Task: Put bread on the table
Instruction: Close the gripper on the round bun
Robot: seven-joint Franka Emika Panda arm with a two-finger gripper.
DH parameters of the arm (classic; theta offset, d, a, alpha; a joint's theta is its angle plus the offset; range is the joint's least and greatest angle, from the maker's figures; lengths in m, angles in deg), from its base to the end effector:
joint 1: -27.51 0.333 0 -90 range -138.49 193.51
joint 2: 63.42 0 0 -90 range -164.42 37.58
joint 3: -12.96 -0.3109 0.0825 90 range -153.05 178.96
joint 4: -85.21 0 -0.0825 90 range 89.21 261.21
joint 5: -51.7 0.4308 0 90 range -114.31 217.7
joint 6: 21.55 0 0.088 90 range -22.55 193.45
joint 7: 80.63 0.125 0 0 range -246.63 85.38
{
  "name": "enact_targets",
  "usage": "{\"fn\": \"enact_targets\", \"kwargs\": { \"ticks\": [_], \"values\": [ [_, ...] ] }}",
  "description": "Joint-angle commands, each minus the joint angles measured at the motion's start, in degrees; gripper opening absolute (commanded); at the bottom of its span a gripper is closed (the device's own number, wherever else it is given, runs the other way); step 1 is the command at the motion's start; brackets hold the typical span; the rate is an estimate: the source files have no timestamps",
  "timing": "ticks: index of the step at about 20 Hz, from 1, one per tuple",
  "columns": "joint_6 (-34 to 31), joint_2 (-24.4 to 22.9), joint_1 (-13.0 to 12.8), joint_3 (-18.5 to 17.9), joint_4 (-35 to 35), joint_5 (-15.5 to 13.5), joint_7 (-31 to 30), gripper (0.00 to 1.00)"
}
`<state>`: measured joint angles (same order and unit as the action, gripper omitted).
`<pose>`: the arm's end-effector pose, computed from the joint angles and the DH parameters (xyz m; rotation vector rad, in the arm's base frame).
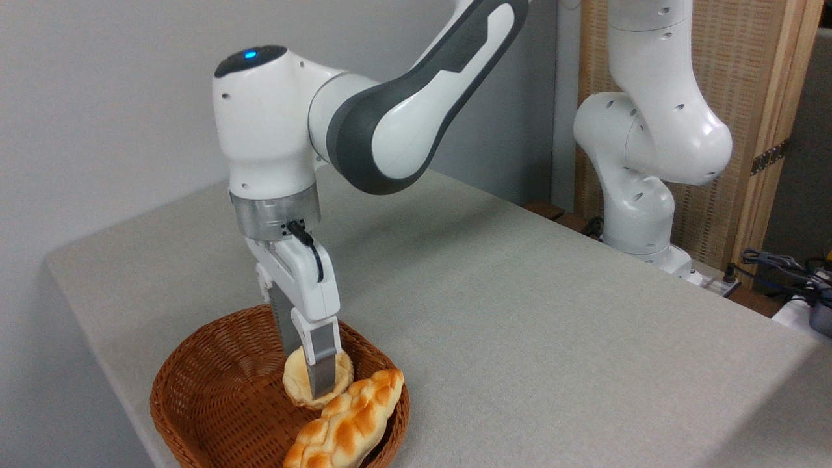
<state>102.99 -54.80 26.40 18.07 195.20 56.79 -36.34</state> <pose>0.6432 -0.0641 0.3794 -2.7252 1.3612 -0.1193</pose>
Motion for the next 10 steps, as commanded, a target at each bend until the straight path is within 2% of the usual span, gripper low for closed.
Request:
{"fn": "enact_targets", "kwargs": {
  "ticks": [1, 3, 4, 6, 7, 10],
  "values": [
    [1.3, 1.6, 0.2, 0.7, 1.4, 3.7, 1.8, 1.0],
    [1.3, 1.6, 0.2, 0.7, 1.4, 3.7, 1.7, 1.0],
    [1.3, 1.6, 0.3, 0.7, 1.4, 3.5, 1.7, 0.92],
    [1.3, 1.4, 0.4, 0.6, 1.2, 2.6, 1.7, 0.48],
    [1.2, 1.4, 0.4, 0.6, 1.2, 2.2, 1.8, 0.4],
    [1.2, 1.2, 0.5, 0.3, 0.9, -0.2, 1.8, 0.29]
  ]
}}
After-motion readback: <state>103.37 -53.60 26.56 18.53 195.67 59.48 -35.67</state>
